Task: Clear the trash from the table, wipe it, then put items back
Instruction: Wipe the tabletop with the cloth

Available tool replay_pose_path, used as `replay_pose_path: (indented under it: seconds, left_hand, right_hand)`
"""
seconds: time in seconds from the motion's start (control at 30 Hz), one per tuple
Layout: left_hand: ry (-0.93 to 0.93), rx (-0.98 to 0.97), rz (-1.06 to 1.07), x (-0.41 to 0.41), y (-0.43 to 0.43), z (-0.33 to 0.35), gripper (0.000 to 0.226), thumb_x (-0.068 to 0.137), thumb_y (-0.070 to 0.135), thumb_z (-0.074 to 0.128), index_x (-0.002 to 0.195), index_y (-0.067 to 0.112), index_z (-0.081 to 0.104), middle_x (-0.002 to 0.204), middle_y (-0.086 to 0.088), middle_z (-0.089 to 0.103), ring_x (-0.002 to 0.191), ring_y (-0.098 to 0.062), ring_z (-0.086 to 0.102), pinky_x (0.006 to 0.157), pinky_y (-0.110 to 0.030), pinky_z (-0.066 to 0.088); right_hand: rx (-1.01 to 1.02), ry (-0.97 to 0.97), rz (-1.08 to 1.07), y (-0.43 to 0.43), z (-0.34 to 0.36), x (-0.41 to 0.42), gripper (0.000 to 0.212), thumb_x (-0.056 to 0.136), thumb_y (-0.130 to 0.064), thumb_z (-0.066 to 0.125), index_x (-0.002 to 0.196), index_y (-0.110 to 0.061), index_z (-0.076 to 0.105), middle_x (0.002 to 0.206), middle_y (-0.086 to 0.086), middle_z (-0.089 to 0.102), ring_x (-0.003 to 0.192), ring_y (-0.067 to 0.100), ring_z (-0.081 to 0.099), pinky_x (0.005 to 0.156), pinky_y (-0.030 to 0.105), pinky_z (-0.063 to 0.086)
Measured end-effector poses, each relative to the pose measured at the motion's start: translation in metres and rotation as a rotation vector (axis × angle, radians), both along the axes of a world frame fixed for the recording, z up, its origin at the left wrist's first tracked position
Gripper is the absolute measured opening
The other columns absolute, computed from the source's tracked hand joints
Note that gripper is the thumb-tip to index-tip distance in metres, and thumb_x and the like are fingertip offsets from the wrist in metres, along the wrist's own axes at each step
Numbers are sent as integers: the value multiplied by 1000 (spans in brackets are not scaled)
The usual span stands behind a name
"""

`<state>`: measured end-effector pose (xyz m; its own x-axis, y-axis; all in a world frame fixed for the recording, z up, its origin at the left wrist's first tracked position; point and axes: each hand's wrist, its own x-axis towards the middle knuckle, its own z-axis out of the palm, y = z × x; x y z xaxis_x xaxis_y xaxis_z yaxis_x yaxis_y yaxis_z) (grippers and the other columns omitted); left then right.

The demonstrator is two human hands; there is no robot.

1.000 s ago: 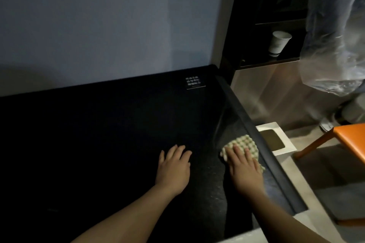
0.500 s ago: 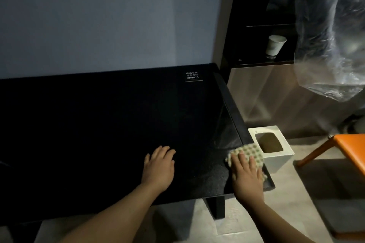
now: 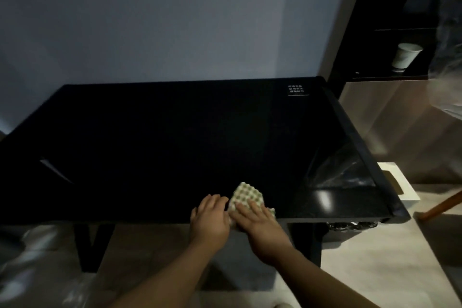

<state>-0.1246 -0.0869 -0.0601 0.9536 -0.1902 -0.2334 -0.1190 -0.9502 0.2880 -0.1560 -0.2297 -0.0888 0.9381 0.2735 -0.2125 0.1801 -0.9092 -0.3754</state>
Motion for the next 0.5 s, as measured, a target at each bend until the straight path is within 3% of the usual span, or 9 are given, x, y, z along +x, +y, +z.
replay_pose_path:
  seconds: [0.1,0.17,0.23,0.33,0.43,0.5]
  left_hand:
    - [-8,-32,-50,-6,-2,2,44,102,30,29,146,28,27,155,9,21,146,-11,9,114,-28,15]
    - [-15,-69,-92,-8,-12,4,43,102,29,31,146,28,29,155,9,23,146,-11,10,114,-29,16]
    - [-23,-101,-143,-8,-27,7,43,102,28,32,145,27,31,153,10,25,145,-11,12,115,-30,17]
    - [-16,-125,-219,-8,-54,10,43,102,27,34,144,27,32,153,9,24,145,-12,12,115,-31,16]
    - [4,-143,-287,-8,-82,12,43,101,26,35,144,27,33,154,10,24,145,-11,11,115,-31,15]
    - [18,-165,-315,-8,-102,11,42,101,26,36,143,27,35,153,10,25,145,-10,12,115,-31,16]
  right_hand:
    - [-59,-187,-204,-36,0,-15,63,88,-12,18,147,-32,28,156,-5,11,145,28,20,112,34,13]
    - [-103,-79,-300,-61,-3,-26,60,93,-14,18,150,-33,14,158,-6,1,147,24,5,115,31,4]
    - [-124,23,-363,-77,-6,-34,63,97,-11,32,150,-34,6,159,-7,-4,147,21,-5,117,31,1]
    - [-102,15,-430,-90,-4,-38,64,96,-9,33,150,-32,10,160,-5,-1,148,22,-2,117,32,8]
    - [-110,14,-533,-118,-1,-45,56,95,-26,21,150,-29,15,160,-1,5,147,26,4,116,33,14]
    - [-149,33,-611,-149,6,-52,56,98,-17,28,150,-30,13,160,-3,4,147,25,5,116,32,15]
